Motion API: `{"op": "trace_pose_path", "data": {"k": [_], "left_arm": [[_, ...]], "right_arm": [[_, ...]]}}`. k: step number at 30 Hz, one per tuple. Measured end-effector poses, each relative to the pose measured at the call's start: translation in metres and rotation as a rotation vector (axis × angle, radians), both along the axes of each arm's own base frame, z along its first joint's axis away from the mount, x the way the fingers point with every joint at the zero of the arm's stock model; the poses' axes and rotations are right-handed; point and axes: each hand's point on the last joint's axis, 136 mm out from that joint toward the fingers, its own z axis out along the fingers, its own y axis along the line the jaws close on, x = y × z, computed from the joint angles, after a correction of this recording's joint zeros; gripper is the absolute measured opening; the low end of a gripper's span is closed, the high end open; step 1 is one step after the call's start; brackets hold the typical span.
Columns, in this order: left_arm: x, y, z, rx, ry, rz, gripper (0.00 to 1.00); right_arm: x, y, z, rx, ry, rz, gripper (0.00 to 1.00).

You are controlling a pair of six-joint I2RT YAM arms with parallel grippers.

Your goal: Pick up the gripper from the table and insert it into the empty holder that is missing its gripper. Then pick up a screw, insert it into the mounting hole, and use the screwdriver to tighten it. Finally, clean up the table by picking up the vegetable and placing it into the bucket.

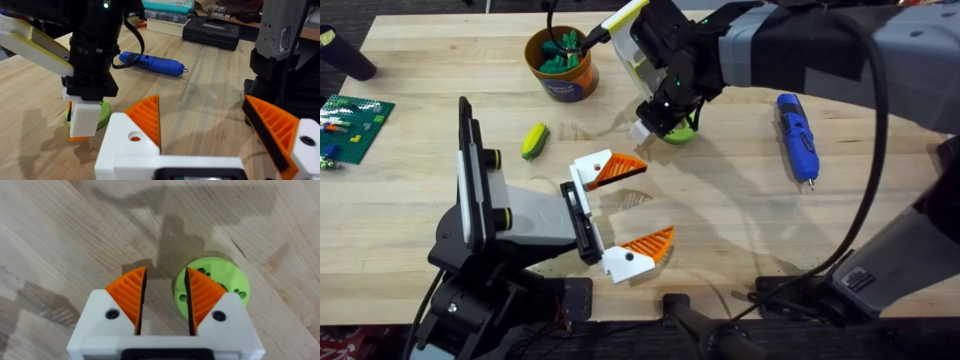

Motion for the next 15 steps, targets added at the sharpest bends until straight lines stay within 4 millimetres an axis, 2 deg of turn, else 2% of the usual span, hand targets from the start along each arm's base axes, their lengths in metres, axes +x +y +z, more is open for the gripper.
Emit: {"op": "trace_pose_path", "data": {"k": [15], "left_arm": [[0.0001, 0.0000, -0.0001, 0.000, 0.000, 0.000, 0.987]], "right_arm": [[-0.0020, -0.0015, -0.0011, 0.006, 0.021, -0.051, 0.446]]}}
